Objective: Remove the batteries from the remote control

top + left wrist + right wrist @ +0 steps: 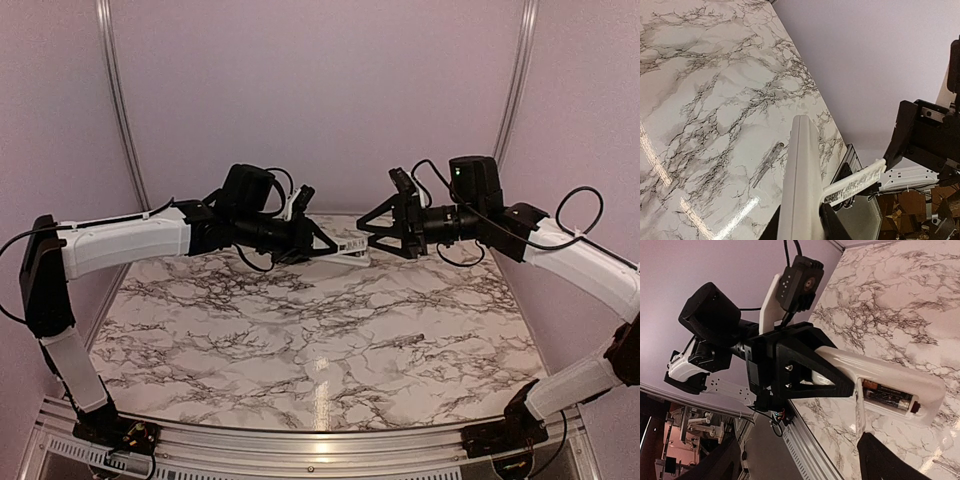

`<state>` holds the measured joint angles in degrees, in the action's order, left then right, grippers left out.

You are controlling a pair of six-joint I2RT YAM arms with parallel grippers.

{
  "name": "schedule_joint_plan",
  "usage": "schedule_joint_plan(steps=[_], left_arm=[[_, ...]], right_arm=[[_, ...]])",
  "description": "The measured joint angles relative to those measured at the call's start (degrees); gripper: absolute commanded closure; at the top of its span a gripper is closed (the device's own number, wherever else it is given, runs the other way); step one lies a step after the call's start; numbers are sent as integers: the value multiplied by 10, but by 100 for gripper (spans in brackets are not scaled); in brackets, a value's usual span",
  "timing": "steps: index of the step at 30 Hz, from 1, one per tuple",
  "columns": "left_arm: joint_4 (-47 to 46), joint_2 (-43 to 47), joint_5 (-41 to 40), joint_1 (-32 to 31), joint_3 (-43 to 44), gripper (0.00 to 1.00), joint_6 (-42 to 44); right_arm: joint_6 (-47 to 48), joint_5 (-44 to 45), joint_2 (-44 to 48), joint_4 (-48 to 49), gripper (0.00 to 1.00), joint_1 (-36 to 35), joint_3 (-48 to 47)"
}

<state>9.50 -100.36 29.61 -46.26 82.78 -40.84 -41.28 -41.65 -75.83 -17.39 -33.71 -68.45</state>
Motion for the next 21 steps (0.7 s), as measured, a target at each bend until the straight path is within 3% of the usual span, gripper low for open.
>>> schedule_joint_plan(steps=[8,21], left_arm=[[-4,-11,-8,-9,0,100,0],[-6,-11,-12,-9,0,100,0]], right_arm=[[-1,-50,0,36,20,-15,0],[0,-57,-3,45,20,-15,0]])
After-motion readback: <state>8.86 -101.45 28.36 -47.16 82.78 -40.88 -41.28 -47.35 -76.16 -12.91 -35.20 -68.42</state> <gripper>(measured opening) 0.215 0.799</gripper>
